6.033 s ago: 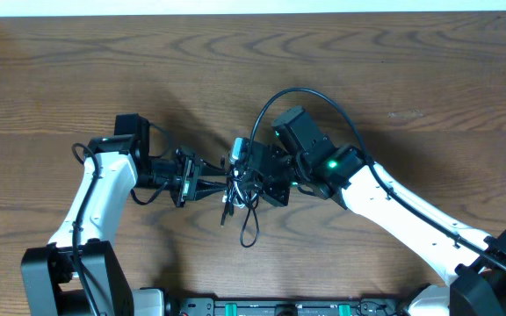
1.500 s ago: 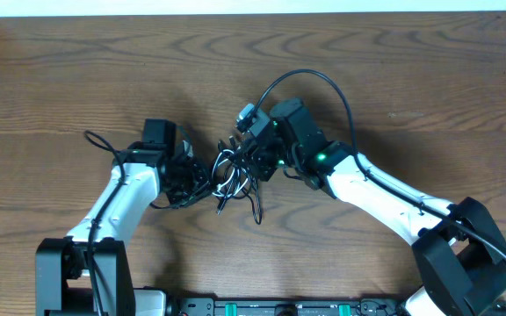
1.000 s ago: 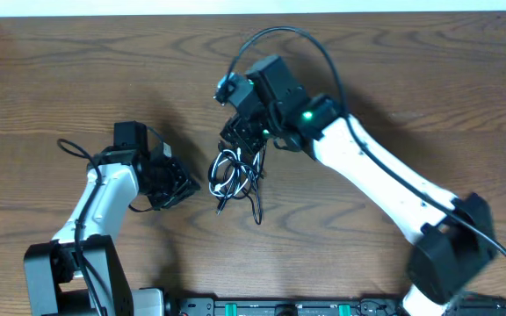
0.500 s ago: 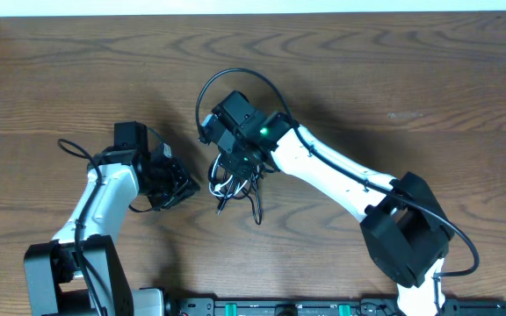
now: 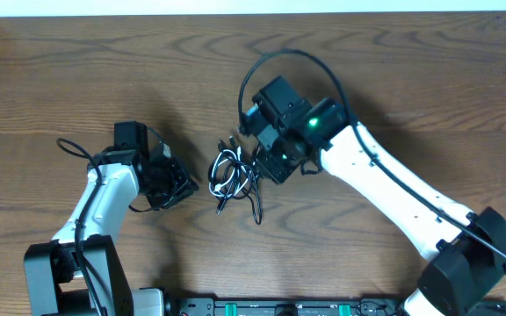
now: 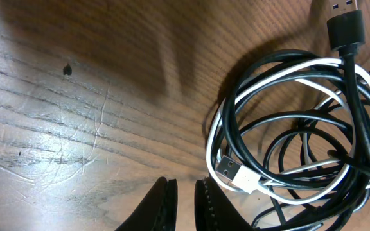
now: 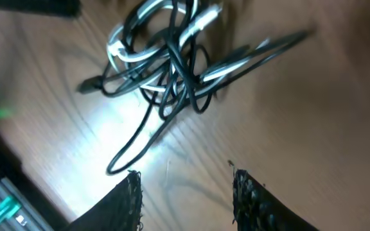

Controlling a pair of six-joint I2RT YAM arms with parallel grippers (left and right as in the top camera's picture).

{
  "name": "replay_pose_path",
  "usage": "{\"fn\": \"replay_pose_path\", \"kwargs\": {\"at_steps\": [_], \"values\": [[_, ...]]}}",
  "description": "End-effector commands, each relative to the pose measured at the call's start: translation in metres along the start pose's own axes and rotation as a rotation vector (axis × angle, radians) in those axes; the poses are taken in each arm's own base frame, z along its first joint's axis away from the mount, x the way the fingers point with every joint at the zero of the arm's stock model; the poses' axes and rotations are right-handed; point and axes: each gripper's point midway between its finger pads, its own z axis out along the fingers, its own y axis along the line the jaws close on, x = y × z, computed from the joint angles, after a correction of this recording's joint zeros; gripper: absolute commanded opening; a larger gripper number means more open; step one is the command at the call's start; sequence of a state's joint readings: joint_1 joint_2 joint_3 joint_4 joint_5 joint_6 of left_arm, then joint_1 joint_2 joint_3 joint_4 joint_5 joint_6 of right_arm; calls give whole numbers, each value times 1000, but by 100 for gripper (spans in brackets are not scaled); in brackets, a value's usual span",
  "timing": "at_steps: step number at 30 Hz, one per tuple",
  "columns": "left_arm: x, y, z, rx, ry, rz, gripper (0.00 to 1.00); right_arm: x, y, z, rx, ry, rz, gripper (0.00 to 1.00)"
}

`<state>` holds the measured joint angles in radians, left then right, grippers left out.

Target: Untangle cables

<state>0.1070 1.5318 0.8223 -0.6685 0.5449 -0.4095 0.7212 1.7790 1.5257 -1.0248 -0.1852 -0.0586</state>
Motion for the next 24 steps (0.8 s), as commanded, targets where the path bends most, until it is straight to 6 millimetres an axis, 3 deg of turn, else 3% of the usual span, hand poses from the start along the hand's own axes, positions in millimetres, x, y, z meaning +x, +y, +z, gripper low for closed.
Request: {"fn": "replay_pose_path", "kwargs": {"at_steps": [1,5,11,16,21,24], "values": [[5,-8,2,58,27,77,17,32,-5,40,-8,93,50,44],[14,-32,-1,196,62,230,25,40,-14,68,-3,50,83,44],[12,-40,4,189,41,278,26,42,-24,92,-75,-41,115,43],[3,-29,13,64,-9,217,29,36,-28,100,-110,-117,111,43],[5,-38,23,56,-7,251,33,26,-4,98,-240,-181,22,44],[8,-40,31,46,4,244,33,27,-6,101,-207,-175,-13,45]]}}
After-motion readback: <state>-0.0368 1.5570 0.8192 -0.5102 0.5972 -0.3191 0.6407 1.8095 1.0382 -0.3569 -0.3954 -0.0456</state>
